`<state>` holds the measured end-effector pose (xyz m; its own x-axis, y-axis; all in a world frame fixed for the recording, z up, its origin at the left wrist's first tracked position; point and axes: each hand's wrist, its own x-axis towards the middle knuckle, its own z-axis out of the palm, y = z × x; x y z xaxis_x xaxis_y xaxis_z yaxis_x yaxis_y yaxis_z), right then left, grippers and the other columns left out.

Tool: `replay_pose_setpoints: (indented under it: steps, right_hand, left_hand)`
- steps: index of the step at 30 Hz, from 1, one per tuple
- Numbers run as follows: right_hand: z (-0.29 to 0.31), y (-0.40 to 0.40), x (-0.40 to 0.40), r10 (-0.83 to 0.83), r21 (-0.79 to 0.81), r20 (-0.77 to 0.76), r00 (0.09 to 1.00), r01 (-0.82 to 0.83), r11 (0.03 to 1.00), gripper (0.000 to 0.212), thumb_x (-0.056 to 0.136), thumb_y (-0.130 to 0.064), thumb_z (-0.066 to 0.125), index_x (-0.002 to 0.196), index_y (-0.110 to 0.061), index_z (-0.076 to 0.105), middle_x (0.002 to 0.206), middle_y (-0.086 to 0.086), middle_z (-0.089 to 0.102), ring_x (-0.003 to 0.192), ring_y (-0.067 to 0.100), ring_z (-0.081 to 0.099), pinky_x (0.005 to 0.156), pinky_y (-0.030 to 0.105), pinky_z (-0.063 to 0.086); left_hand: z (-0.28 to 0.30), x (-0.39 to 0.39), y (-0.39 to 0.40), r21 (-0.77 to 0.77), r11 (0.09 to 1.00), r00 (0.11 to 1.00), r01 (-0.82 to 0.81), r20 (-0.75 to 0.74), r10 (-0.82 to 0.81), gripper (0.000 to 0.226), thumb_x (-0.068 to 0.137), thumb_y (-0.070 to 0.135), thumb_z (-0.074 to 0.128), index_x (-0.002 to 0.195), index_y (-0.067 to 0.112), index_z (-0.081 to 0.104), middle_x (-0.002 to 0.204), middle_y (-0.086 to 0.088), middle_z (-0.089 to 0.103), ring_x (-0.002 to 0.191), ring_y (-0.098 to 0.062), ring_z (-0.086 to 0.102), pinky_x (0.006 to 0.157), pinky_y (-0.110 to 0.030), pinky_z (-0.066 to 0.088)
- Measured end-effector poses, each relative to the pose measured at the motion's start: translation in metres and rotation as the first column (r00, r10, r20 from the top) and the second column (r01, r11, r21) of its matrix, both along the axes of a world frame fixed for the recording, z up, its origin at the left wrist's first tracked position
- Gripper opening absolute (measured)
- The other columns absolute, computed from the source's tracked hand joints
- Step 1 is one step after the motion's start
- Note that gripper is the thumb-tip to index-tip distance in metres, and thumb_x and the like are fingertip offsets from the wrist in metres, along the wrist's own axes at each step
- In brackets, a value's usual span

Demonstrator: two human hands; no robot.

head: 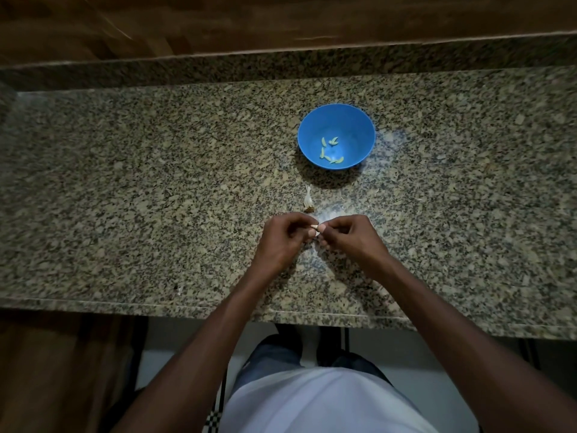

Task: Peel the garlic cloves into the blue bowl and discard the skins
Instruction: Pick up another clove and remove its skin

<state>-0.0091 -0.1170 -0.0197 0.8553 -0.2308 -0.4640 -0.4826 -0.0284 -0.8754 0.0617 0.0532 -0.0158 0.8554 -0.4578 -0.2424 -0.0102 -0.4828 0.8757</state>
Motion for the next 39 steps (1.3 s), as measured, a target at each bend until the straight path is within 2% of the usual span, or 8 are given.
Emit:
replay_pose_setpoints:
  steps: [6,12,17,23,28,32,35,39]
  right_hand:
    - [0.003,-0.001,0.004,-0.012,-0.124,-0.011,1.0,0.011,0.992,0.011,0.096,-0.02,0.077,0.089,-0.011,0.08,0.075,0.006,0.078,0.069,0.019,0.075,0.071,0.046,0.064]
    - [0.004,0.011,0.0,-0.054,-0.334,0.164,0.985,0.106,0.937,0.005,0.096,-0.015,0.074,0.093,-0.013,0.078,0.081,-0.001,0.077,0.071,0.011,0.075,0.067,0.037,0.065]
    - [0.002,0.014,0.002,-0.036,-0.418,0.261,0.965,0.147,0.896,0.009,0.096,-0.01,0.071,0.095,-0.008,0.08,0.082,-0.001,0.078,0.071,0.004,0.072,0.065,0.026,0.063]
    - [0.002,0.006,0.001,0.009,-0.378,0.172,0.985,0.057,0.924,0.012,0.097,-0.018,0.071,0.095,-0.01,0.08,0.078,-0.001,0.077,0.069,0.01,0.073,0.063,0.031,0.063]
    - [0.006,-0.005,0.005,0.091,-0.362,0.034,0.995,-0.072,0.929,0.021,0.095,-0.03,0.075,0.082,-0.015,0.079,0.069,0.002,0.075,0.066,0.025,0.073,0.062,0.047,0.061]
    - [0.006,-0.002,0.008,0.079,-0.384,0.064,0.995,-0.048,0.922,0.021,0.096,-0.023,0.074,0.08,-0.01,0.077,0.068,0.005,0.074,0.065,0.028,0.073,0.058,0.051,0.061]
    - [0.006,0.006,0.009,0.05,-0.45,0.197,0.979,0.044,0.892,0.018,0.096,-0.008,0.066,0.081,-0.007,0.075,0.069,0.004,0.073,0.061,0.016,0.07,0.057,0.042,0.061]
    - [0.002,0.01,0.011,0.103,-0.588,0.307,0.946,0.103,0.802,0.01,0.095,-0.004,0.067,0.089,-0.003,0.075,0.08,0.007,0.074,0.068,0.015,0.067,0.062,0.036,0.058]
  left_hand:
    - [-0.005,-0.005,-0.01,0.12,0.993,0.964,0.001,0.264,-0.032,0.011,0.095,0.008,0.07,0.102,0.009,0.079,0.091,-0.002,0.079,0.079,-0.009,0.073,0.07,-0.029,0.062]
    - [-0.004,-0.008,-0.023,0.033,0.972,0.972,-0.232,-0.032,0.233,0.012,0.093,0.014,0.077,0.103,0.007,0.078,0.088,-0.005,0.078,0.073,-0.007,0.075,0.062,-0.022,0.06]
    - [-0.002,-0.015,-0.022,-0.064,0.939,0.913,-0.337,-0.268,0.309,0.015,0.092,0.013,0.077,0.104,0.005,0.077,0.086,-0.009,0.078,0.077,-0.019,0.076,0.074,-0.038,0.065]
    - [-0.001,-0.009,-0.014,-0.009,0.977,0.975,-0.212,-0.075,0.211,0.02,0.086,0.024,0.085,0.102,0.013,0.079,0.095,0.0,0.079,0.088,-0.01,0.076,0.077,-0.028,0.063]
    - [-0.001,-0.003,-0.012,0.114,0.99,0.958,0.078,0.266,-0.106,0.015,0.095,0.007,0.071,0.108,0.01,0.077,0.097,0.0,0.077,0.085,-0.005,0.072,0.076,-0.022,0.061]
    - [-0.004,-0.001,-0.013,0.151,0.987,0.952,0.046,0.294,-0.089,0.012,0.097,0.009,0.067,0.104,0.008,0.077,0.091,-0.001,0.077,0.078,-0.007,0.072,0.069,-0.026,0.062]
    - [-0.001,-0.004,-0.023,0.13,0.984,0.975,-0.119,0.203,0.091,0.009,0.097,0.012,0.068,0.101,0.011,0.076,0.088,0.002,0.076,0.076,-0.002,0.072,0.065,-0.019,0.06]
    - [0.002,-0.009,-0.032,-0.028,0.93,0.899,-0.368,-0.265,0.348,0.011,0.096,0.01,0.072,0.104,0.003,0.075,0.084,-0.008,0.078,0.07,-0.01,0.073,0.066,-0.025,0.06]
